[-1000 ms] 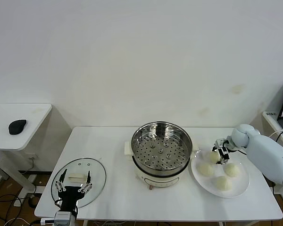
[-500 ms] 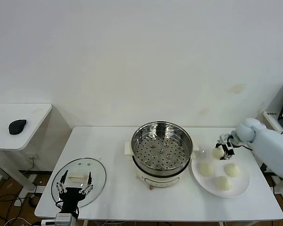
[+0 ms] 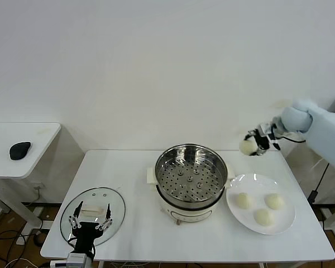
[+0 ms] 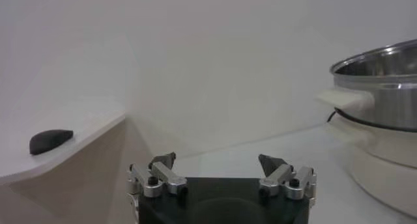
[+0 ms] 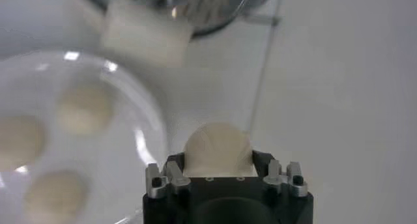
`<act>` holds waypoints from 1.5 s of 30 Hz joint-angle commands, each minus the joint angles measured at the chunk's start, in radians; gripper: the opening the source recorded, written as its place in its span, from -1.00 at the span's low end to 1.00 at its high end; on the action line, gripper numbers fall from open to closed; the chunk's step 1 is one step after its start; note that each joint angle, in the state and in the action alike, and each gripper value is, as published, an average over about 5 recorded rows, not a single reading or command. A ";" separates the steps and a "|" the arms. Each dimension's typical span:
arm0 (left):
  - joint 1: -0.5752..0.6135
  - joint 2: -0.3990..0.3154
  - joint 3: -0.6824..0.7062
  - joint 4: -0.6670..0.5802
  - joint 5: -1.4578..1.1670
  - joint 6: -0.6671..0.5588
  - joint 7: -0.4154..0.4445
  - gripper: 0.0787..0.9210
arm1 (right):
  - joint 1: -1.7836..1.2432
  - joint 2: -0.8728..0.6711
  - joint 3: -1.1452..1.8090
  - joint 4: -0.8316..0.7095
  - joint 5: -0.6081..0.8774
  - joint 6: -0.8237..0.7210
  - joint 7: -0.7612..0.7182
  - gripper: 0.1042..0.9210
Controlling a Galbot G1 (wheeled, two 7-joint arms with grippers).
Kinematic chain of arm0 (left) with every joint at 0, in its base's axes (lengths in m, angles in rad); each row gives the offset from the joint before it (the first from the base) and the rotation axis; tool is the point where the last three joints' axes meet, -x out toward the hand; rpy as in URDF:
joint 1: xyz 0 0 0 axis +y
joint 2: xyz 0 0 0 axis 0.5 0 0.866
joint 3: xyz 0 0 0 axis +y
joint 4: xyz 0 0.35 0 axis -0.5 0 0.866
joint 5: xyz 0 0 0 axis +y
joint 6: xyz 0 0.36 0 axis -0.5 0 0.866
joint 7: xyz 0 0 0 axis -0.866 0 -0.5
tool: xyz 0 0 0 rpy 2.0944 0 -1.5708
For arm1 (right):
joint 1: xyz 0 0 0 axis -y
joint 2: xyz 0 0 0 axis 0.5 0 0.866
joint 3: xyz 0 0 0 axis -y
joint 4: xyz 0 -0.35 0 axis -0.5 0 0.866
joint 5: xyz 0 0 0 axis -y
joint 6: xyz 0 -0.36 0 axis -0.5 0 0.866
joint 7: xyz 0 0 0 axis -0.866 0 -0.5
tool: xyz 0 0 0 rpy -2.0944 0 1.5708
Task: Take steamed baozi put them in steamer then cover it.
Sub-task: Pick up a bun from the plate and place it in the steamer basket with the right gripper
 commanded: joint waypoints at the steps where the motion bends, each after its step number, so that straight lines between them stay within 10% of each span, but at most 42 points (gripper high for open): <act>1: -0.003 0.003 -0.001 0.002 -0.002 -0.001 0.000 0.77 | 0.226 0.158 -0.216 0.085 0.204 0.063 0.071 0.32; 31: -0.008 -0.020 -0.020 0.015 0.005 -0.006 0.001 0.77 | -0.064 0.408 -0.205 -0.144 -0.456 0.524 0.204 0.36; 45: -0.002 -0.022 -0.024 0.003 0.009 -0.004 0.002 0.77 | 0.010 0.381 -0.214 -0.073 -0.275 0.447 0.190 0.75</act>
